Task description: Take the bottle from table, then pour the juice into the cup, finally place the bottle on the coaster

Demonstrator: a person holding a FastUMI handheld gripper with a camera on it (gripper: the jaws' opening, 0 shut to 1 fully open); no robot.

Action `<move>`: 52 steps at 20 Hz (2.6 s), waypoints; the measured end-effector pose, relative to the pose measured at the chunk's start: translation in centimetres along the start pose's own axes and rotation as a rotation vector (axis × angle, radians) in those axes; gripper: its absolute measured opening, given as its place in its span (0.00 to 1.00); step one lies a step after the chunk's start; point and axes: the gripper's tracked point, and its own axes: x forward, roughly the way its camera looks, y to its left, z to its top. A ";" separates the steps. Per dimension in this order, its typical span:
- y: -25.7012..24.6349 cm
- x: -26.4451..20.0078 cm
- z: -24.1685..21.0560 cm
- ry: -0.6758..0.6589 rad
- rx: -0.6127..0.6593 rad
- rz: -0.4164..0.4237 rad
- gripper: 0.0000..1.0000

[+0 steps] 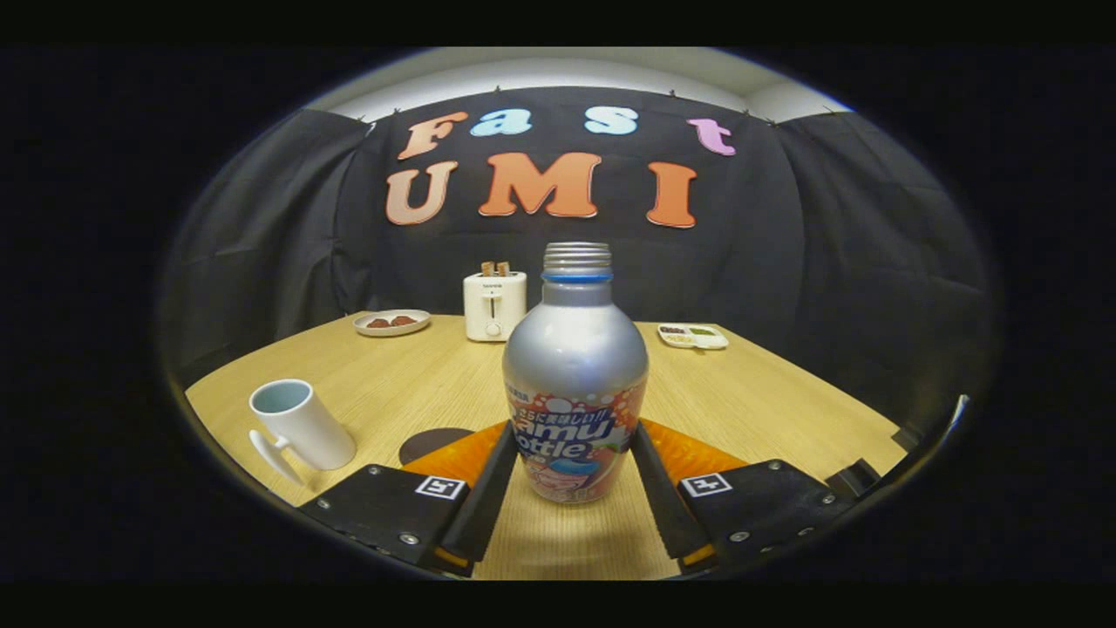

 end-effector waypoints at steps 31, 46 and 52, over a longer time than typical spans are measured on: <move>9.2 -2.0 3.3 -0.105 -0.970 -0.057 0.74; 10.2 -1.2 3.4 -0.128 -1.273 -0.083 0.73; 9.8 -1.0 3.9 -0.130 -1.376 -0.103 0.73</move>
